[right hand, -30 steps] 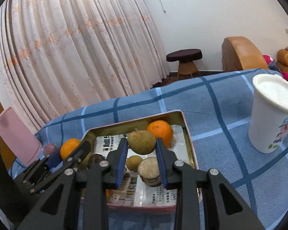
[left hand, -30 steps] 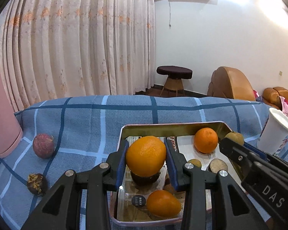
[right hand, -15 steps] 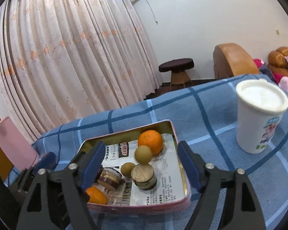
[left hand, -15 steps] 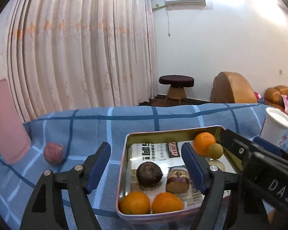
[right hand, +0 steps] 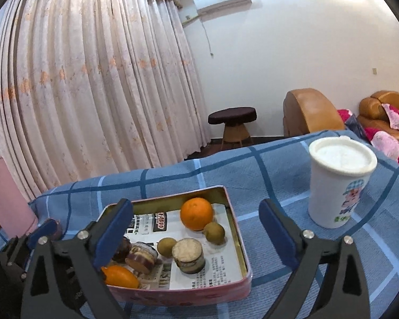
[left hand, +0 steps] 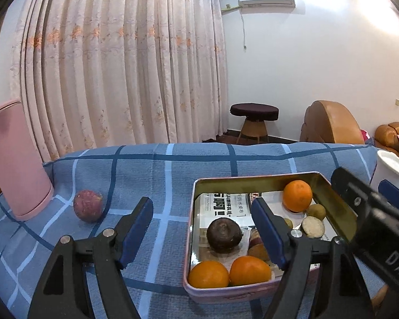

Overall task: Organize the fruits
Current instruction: 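Withdraw both tools from the tin toward the remaining fruits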

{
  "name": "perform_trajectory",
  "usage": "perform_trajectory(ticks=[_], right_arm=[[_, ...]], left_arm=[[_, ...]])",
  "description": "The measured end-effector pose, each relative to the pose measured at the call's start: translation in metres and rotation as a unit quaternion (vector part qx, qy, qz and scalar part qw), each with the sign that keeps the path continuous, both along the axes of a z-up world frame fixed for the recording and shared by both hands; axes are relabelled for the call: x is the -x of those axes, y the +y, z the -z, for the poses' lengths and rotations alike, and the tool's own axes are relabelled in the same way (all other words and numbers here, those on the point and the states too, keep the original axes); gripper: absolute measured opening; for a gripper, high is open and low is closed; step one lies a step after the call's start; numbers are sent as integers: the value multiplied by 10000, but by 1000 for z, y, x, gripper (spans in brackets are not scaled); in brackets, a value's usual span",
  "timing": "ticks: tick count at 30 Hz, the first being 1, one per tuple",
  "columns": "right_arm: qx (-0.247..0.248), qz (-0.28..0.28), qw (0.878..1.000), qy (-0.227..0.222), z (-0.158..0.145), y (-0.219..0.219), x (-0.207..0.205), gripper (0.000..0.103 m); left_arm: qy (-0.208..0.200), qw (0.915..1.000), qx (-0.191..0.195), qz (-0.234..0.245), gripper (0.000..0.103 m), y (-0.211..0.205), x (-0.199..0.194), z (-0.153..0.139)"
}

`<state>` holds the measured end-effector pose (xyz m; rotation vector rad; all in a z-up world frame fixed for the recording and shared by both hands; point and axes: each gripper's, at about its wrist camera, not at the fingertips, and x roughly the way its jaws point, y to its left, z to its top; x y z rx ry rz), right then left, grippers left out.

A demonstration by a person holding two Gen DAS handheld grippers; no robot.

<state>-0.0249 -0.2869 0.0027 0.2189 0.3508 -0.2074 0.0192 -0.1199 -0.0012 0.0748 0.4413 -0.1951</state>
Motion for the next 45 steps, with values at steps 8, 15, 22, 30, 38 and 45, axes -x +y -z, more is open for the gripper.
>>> perform_trajectory(ticks=[8, 15, 22, 30, 38, 45], right_arm=[[77, 58, 10000, -7, 2, 2, 1, 98], [46, 69, 10000, -14, 2, 4, 7, 98], [254, 44, 9996, -110, -1, 21, 14, 98], [371, 23, 9992, -150, -1, 41, 27, 98], [356, -111, 9993, -63, 0, 73, 26, 98], [467, -490, 9977, -9, 1, 115, 17, 98]], left_arm=[[70, 9999, 31, -66, 77, 9, 5, 2], [0, 9997, 86, -214, 77, 21, 10, 1], [-77, 9994, 74, -320, 77, 37, 17, 1], [-116, 9993, -28, -347, 77, 57, 23, 2], [-160, 9983, -329, -445, 77, 84, 17, 4], [88, 9959, -190, -885, 77, 130, 0, 7]])
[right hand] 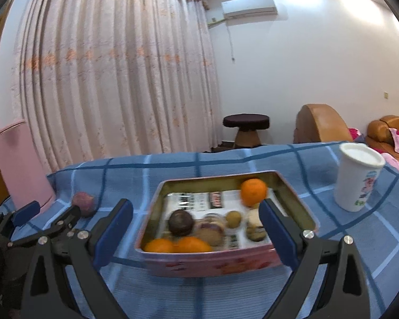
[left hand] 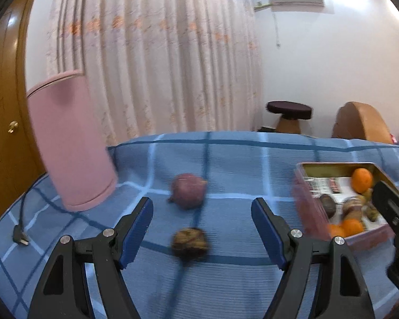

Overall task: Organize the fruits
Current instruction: 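Withdraw both tools from the tin toward the remaining fruits, then grasp the brown spiky fruit with the right tool while the left tool grasps the purple-red fruit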

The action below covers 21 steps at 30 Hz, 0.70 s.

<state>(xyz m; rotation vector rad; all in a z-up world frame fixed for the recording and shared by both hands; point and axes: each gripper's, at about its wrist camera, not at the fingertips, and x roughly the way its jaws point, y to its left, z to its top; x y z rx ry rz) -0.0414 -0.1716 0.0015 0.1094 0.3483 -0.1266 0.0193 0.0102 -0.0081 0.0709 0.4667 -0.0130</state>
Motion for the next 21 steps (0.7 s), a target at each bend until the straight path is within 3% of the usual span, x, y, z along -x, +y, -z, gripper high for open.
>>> perform_trajectory(ticks=[6, 12, 17, 21], right_arm=[[65, -530, 9983, 214, 4, 43, -18, 91], [104, -1144, 9905, 758, 15, 89, -52, 81], [76, -1753, 9741, 1426, 32, 127, -81, 73], [-85, -2042, 9556, 2122, 53, 149, -106, 59]], left_arm=[[369, 9976, 156, -569, 77, 56, -23, 9], [754, 9901, 202, -1166, 77, 106, -41, 20], [1070, 9815, 149, -1582, 77, 125, -49, 29], [1205, 9779, 58, -1710, 78, 128, -52, 32]])
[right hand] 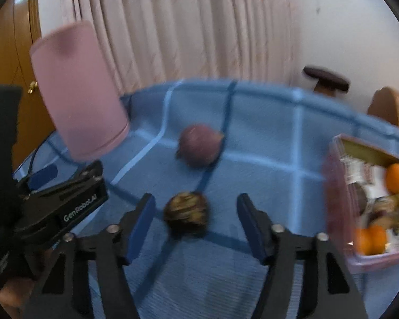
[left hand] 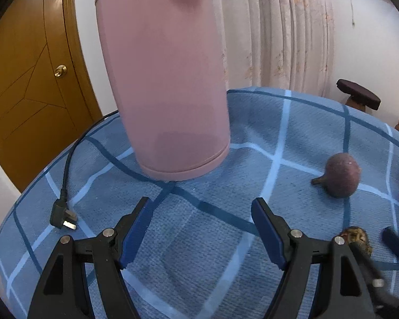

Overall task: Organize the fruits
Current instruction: 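Grasp the brown spiky fruit with the right tool while the left tool grasps the purple-red fruit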

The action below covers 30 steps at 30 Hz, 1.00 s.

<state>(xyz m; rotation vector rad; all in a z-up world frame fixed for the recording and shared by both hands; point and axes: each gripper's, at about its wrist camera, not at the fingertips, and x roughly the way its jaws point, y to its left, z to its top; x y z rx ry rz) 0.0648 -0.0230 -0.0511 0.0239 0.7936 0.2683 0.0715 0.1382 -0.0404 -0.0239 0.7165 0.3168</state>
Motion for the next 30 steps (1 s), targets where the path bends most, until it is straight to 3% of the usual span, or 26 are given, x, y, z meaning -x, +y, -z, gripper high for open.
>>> perform_trajectory(ticks=[3, 7, 11, 15, 19, 25, 30], right_arm=[[0, -12, 9993, 383, 12, 4, -11, 46], [-255, 37, 9989, 383, 11, -6, -7, 46], [-375, 388, 9985, -95, -3, -22, 7, 46], [200, 818, 9930, -828, -20, -28, 15, 46], [520, 1104, 9835, -1333, -33, -40, 18, 46], [387, 1572, 9742, -1573, -44, -65, 20, 46], [279, 1786, 9732, -1419, -42, -76, 12, 46]], left_arm=[[39, 10000, 25, -4, 78, 1, -1, 1], [31, 9999, -52, 113, 78, -4, -2, 0], [-72, 9995, 2, 304, 78, -11, 0, -3], [-285, 9968, 195, 720, 78, -27, 0, -6], [-204, 9921, 355, 1183, 78, -48, -8, -6], [-20, 9871, 109, 1599, 78, -87, -34, -4], [102, 9807, 512, 1885, 79, -105, -62, -2]])
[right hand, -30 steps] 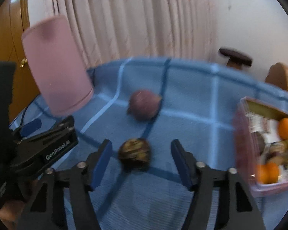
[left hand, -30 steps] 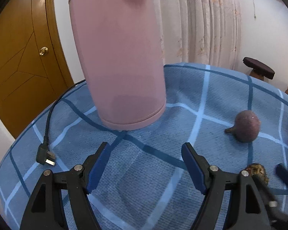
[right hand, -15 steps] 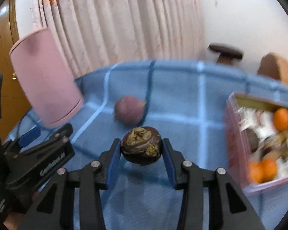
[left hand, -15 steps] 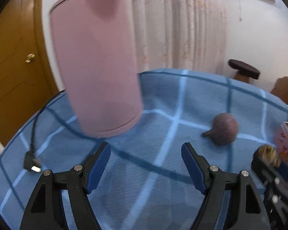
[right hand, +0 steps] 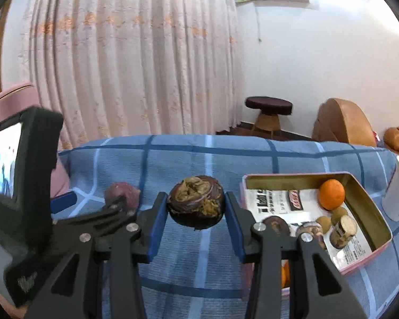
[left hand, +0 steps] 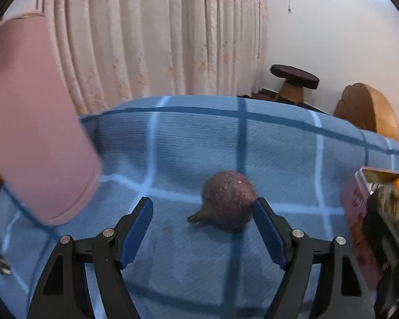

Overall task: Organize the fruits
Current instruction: 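Grasp the brown spiky fruit with the right tool while the left tool grasps the purple-red fruit, then carry the purple-red fruit and brown spiky fruit into the pink tin and release both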

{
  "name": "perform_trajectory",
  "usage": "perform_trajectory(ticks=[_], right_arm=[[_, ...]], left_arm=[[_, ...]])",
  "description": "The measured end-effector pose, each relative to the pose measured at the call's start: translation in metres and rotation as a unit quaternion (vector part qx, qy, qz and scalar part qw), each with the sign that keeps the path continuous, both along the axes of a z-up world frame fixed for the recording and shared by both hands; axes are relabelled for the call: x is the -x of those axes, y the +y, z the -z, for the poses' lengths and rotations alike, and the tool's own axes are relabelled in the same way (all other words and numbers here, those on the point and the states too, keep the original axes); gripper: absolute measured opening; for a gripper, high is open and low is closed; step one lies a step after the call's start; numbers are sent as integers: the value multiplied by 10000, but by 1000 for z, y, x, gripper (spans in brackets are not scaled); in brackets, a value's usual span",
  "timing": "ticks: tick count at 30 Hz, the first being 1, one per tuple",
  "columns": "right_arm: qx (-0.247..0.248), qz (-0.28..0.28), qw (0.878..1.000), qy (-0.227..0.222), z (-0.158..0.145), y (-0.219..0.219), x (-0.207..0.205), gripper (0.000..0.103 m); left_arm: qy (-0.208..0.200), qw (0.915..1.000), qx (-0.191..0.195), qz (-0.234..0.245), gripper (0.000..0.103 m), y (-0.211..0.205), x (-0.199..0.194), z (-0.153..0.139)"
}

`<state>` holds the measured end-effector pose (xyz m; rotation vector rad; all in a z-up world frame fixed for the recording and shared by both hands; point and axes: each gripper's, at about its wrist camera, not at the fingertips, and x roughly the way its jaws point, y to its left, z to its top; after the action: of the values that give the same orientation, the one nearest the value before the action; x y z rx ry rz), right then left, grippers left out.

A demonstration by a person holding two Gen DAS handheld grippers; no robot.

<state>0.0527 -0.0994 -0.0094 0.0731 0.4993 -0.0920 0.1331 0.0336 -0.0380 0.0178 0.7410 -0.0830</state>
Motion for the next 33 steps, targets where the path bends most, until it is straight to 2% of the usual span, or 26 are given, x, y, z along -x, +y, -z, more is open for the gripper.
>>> perform_trajectory(ticks=[3, 5, 12, 13, 14, 16, 20, 23, 25, 27, 30, 33], right_arm=[[-106, 100, 9998, 110, 2, -8, -7, 45], [-192, 108, 9996, 169, 3, -11, -8, 45], [-169, 115, 9997, 101, 1, -9, -6, 46], [-161, 112, 9998, 98, 2, -8, -6, 45], [-162, 114, 9998, 102, 3, -8, -4, 45], [-204, 131, 9996, 124, 4, -8, -4, 45], [-242, 145, 9995, 147, 5, -9, -4, 45], [-190, 96, 9997, 85, 4, -7, -4, 46], [-111, 43, 9999, 34, 3, -4, -4, 45], [-81, -30, 10000, -8, 2, -1, -2, 45], [-24, -154, 9999, -38, 3, 5, 1, 45], [38, -243, 9997, -82, 2, 10, 5, 45]], left_arm=[[-42, 9998, -149, 102, 79, -10, -7, 0], [-29, 9997, -100, 210, 79, -12, -10, 2], [536, 9937, 723, 661, 78, -7, -38, 15], [581, 9927, 821, 670, 72, -7, -41, 16], [663, 9915, 886, 685, 59, -8, -44, 17], [632, 9910, 942, 704, 53, -9, -46, 14], [646, 9896, 1094, 680, 53, -5, -46, 11], [477, 9947, 839, 354, 53, -1, -37, 8], [160, 9991, 398, 13, 53, 4, -26, -1], [-194, 9992, -112, -322, 53, 8, -11, -10], [-420, 9971, -312, -560, 53, 18, 9, -15], [-513, 9947, -301, -833, 53, 29, 30, -19]])
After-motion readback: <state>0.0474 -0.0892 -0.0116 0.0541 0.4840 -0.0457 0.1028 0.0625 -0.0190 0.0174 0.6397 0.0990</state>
